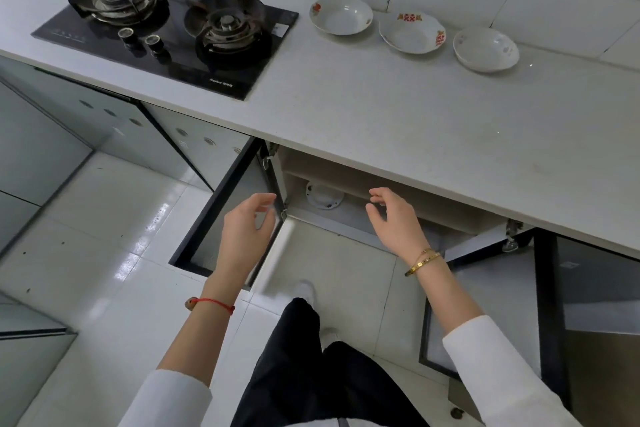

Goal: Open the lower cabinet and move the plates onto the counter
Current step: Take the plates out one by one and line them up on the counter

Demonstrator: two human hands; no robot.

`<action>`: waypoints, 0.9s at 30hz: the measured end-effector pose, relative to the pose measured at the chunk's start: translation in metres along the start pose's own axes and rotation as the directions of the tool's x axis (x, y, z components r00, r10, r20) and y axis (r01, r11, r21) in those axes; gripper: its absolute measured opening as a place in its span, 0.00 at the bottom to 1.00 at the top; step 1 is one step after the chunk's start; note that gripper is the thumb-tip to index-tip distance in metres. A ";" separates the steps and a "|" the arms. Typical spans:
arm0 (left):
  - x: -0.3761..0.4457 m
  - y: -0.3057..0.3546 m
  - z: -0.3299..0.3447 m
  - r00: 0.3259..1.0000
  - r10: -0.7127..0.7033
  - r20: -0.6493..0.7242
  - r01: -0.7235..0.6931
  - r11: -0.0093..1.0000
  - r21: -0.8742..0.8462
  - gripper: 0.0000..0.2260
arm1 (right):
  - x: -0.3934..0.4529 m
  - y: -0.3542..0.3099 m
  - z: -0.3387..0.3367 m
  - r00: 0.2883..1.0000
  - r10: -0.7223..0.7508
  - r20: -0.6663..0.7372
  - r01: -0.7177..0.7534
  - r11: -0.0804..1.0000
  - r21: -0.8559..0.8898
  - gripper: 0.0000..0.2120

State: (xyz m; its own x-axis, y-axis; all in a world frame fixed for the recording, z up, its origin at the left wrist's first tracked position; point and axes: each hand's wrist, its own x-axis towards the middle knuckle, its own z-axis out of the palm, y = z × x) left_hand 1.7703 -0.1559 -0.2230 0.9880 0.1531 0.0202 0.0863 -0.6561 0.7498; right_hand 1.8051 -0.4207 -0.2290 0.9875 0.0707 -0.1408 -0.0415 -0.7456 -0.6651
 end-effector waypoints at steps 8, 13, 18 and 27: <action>0.073 -0.086 0.089 0.997 -0.052 0.051 0.050 0.998 0.037 0.12 | 0.076 0.068 0.088 0.996 0.058 0.066 -0.058 0.998 -0.001 0.16; 0.131 -0.167 0.175 0.992 -0.098 0.083 0.097 0.995 0.022 0.13 | 0.133 0.141 0.176 0.994 0.077 0.075 -0.077 0.997 0.000 0.14; 0.188 -0.253 0.270 0.991 -0.113 0.067 0.116 0.993 -0.032 0.14 | 0.197 0.228 0.266 0.992 0.091 0.092 -0.089 0.996 -0.024 0.12; 0.254 -0.405 0.409 0.991 -0.113 0.066 0.113 0.994 0.009 0.16 | 0.303 0.375 0.406 0.996 0.064 0.069 -0.065 0.998 0.014 0.11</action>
State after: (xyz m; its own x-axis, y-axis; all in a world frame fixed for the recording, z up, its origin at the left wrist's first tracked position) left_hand 2.0389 -0.1537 -0.7925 0.9782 0.1769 -0.1087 0.1983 -0.6414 0.7411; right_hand 2.0270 -0.4098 -0.8186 0.9700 0.0681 -0.2332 -0.1080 -0.7390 -0.6650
